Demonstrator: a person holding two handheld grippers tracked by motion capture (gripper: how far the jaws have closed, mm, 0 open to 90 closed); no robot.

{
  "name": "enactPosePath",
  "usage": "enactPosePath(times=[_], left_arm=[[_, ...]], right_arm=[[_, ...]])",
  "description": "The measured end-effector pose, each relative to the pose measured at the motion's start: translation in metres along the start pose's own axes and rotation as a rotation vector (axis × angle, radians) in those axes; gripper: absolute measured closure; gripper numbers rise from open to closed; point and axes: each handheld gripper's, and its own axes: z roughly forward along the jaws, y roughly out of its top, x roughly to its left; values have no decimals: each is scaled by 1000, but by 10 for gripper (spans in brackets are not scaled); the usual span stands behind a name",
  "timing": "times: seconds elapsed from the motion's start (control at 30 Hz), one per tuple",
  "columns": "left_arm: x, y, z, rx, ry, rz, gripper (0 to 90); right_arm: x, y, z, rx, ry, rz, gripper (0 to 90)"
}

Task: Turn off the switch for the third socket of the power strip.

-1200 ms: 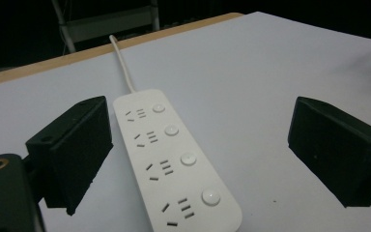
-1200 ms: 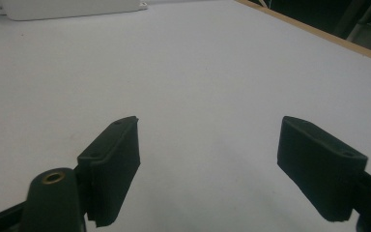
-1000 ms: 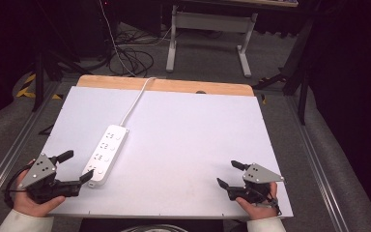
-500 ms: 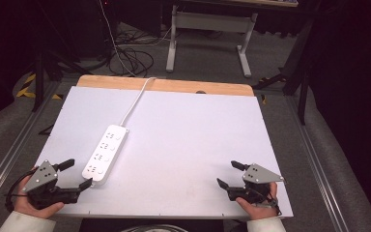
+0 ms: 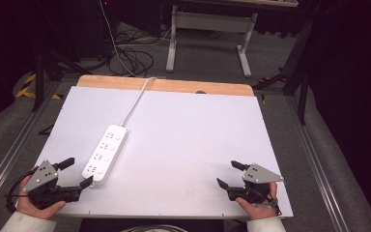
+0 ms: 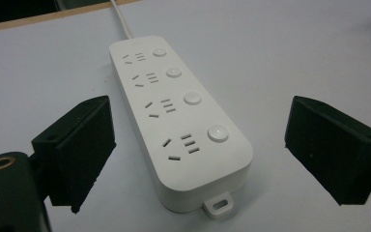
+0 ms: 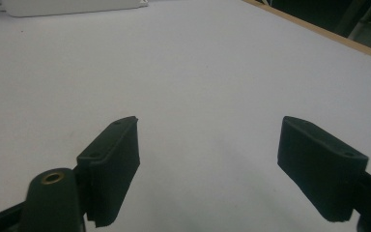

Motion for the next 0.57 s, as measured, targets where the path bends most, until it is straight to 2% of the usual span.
enactPosePath(times=[0.07,0.23,0.33,0.4,0.47,0.57], left_arm=[[0,0,0,2,3,10,110],[0,1,-1,3,-5,-13,109],[1,1,-3,-2,6,-10,109],[2,1,-4,3,11,-17,106],[3,0,-4,9,10,-42,90],[5,-1,-5,19,16,-48,81]], right_arm=[[0,0,0,0,0,0,231],[0,0,0,0,0,1,231],[0,0,0,-2,0,3,231],[-1,0,1,-1,0,4,231],[-1,0,2,-1,1,5,230],[0,0,2,-1,1,3,229]])
